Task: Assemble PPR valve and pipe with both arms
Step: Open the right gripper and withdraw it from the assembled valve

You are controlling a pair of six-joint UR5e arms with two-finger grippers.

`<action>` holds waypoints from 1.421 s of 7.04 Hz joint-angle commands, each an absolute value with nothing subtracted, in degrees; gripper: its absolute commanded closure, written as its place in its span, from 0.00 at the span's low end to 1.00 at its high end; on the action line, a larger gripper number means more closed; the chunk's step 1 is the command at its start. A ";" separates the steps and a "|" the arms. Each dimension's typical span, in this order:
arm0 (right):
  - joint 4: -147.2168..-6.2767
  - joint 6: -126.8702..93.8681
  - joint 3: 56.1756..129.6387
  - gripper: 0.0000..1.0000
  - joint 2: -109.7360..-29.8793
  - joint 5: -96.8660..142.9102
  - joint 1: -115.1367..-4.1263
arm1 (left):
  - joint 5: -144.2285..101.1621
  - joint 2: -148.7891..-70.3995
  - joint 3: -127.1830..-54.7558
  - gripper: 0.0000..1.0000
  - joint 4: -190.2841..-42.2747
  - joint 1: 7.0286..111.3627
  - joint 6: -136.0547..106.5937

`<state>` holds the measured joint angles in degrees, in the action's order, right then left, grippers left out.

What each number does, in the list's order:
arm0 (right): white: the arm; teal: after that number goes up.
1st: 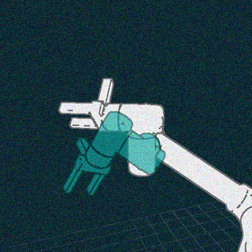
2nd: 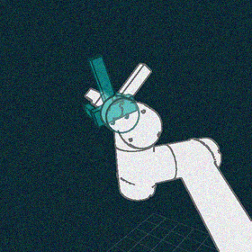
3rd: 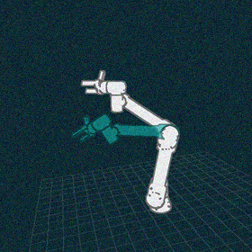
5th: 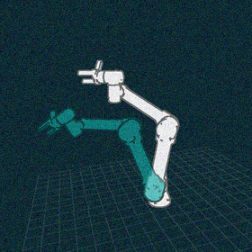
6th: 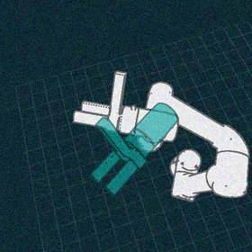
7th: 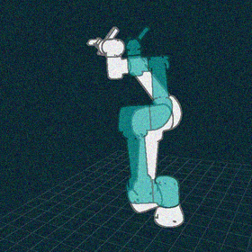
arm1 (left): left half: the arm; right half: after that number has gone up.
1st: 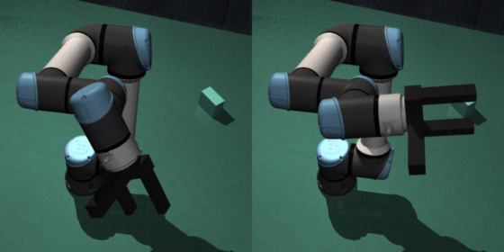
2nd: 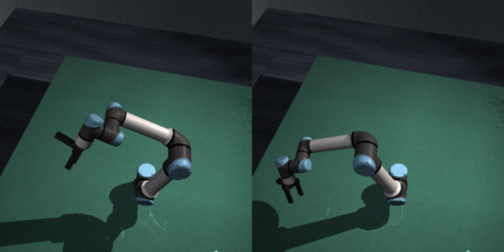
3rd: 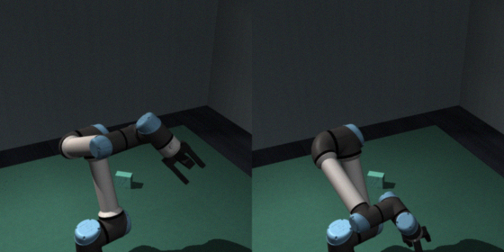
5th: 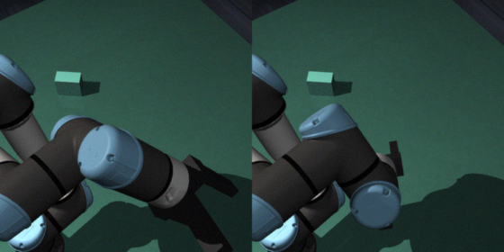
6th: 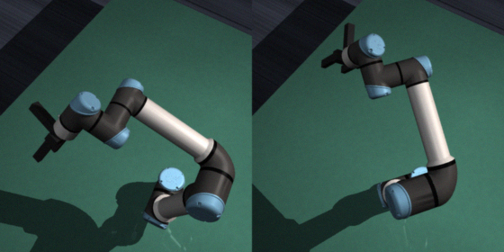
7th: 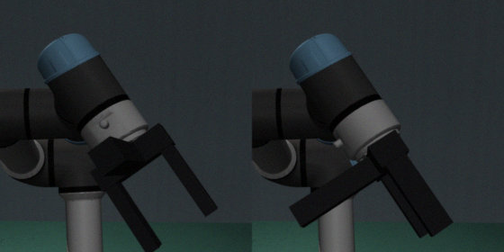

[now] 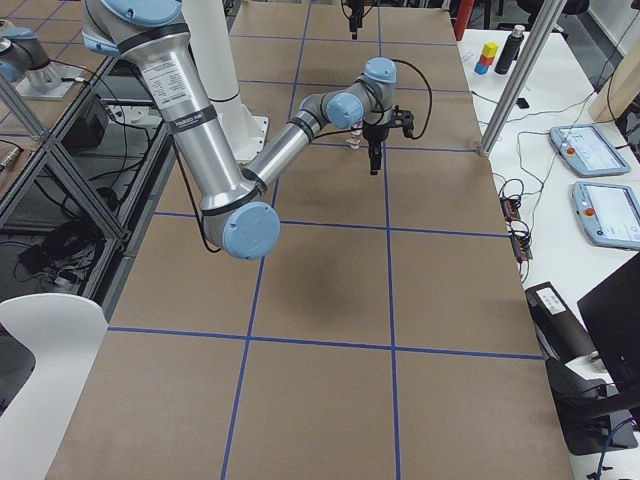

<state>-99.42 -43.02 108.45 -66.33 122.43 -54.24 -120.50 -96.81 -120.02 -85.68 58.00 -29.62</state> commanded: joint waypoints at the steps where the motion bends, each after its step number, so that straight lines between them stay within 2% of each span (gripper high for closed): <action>1: -98.00 -28.55 108.11 0.00 -74.67 128.29 -64.11 | -125.65 -90.65 -119.54 0.01 -85.78 66.92 -14.84; 3: -97.91 -15.28 107.40 0.00 -82.75 132.08 -73.78 | -131.36 -84.76 -118.23 0.01 -85.96 78.33 -3.92; 4: -97.91 -10.16 107.40 0.00 -86.62 132.71 -77.74 | -135.40 -82.99 -115.34 0.01 -85.96 83.27 2.48; 6: -97.91 -6.07 107.31 0.00 -91.21 132.89 -81.90 | -135.44 -80.52 -111.82 0.01 -85.96 85.07 4.92; 10: -91.85 -5.36 106.70 0.00 -96.68 134.91 -82.88 | -135.53 -80.25 -111.09 0.01 -86.04 85.69 4.22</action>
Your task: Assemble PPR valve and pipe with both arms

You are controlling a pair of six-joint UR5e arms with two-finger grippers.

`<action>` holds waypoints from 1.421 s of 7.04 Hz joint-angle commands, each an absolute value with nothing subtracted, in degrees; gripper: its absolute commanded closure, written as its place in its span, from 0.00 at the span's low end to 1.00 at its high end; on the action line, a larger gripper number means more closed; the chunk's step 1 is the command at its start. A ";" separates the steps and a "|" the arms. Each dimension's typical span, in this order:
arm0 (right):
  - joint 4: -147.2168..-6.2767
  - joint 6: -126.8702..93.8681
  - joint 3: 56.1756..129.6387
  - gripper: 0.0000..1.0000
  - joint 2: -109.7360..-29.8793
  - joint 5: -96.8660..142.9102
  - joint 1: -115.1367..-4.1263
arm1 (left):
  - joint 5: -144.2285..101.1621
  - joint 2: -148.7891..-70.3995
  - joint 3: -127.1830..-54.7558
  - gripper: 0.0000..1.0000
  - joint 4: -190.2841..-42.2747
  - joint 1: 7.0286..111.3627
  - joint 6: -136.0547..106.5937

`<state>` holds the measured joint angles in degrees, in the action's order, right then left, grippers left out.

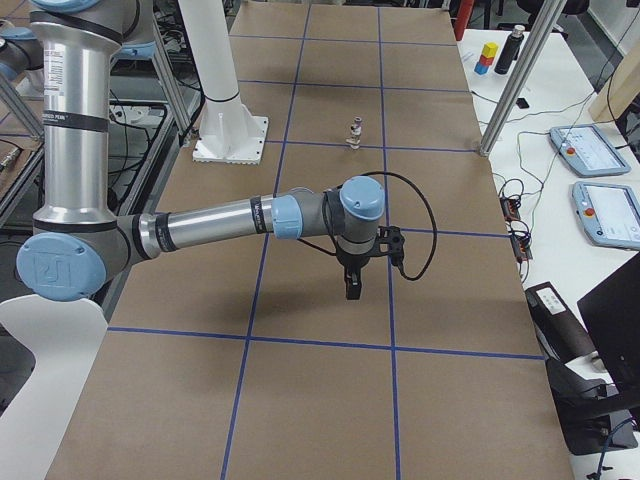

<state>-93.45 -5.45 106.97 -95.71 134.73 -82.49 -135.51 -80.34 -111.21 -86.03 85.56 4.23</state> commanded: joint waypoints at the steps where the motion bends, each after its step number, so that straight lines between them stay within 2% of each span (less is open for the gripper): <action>1: -91.76 -5.36 106.79 0.00 -96.68 135.17 -83.40 | -135.44 -80.24 -111.44 0.00 -86.04 85.78 4.13; 7: -87.92 -5.53 104.86 0.00 -96.50 135.09 -83.67 | -135.44 -80.51 -106.98 0.00 -86.13 85.69 4.22; 10: -84.73 -5.01 104.24 0.00 -96.59 135.17 -83.67 | -135.35 -78.68 -107.93 0.00 -86.13 85.96 4.22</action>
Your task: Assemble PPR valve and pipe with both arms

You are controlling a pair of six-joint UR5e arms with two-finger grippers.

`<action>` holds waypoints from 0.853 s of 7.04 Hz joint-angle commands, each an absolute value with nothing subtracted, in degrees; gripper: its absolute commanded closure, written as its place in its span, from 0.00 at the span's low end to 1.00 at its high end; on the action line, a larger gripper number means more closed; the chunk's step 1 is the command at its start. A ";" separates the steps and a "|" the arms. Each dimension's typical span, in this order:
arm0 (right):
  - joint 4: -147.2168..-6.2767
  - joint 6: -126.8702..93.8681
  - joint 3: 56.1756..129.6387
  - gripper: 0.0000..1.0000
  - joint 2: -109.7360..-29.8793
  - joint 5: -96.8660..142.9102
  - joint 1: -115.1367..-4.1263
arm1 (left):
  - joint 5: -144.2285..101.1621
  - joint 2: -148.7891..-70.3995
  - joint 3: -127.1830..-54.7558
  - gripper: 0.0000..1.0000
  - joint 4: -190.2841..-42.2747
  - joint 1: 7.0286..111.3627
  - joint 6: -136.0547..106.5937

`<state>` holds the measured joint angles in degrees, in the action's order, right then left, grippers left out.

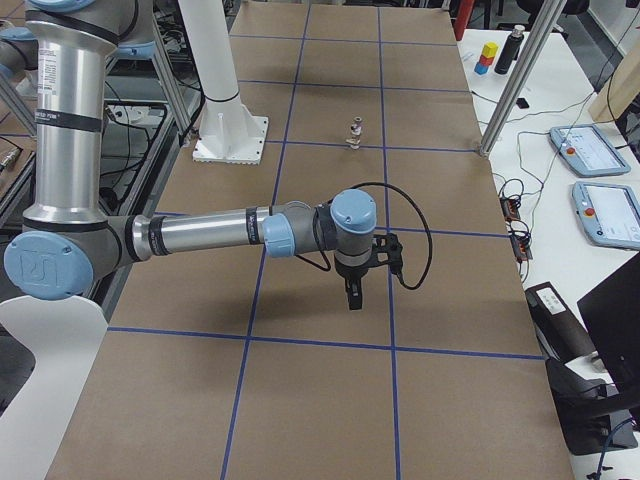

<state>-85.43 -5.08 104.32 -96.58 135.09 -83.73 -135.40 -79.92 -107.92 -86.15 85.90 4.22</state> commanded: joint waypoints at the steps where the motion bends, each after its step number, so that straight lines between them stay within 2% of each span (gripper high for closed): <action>1: -84.73 -5.27 104.24 0.00 -96.16 134.91 -83.76 | -135.35 -78.40 -108.80 0.00 -86.22 86.74 4.31; 6: -84.73 -5.36 104.24 0.00 -95.71 134.65 -83.76 | -135.18 -79.37 -108.72 0.00 -86.31 87.01 4.39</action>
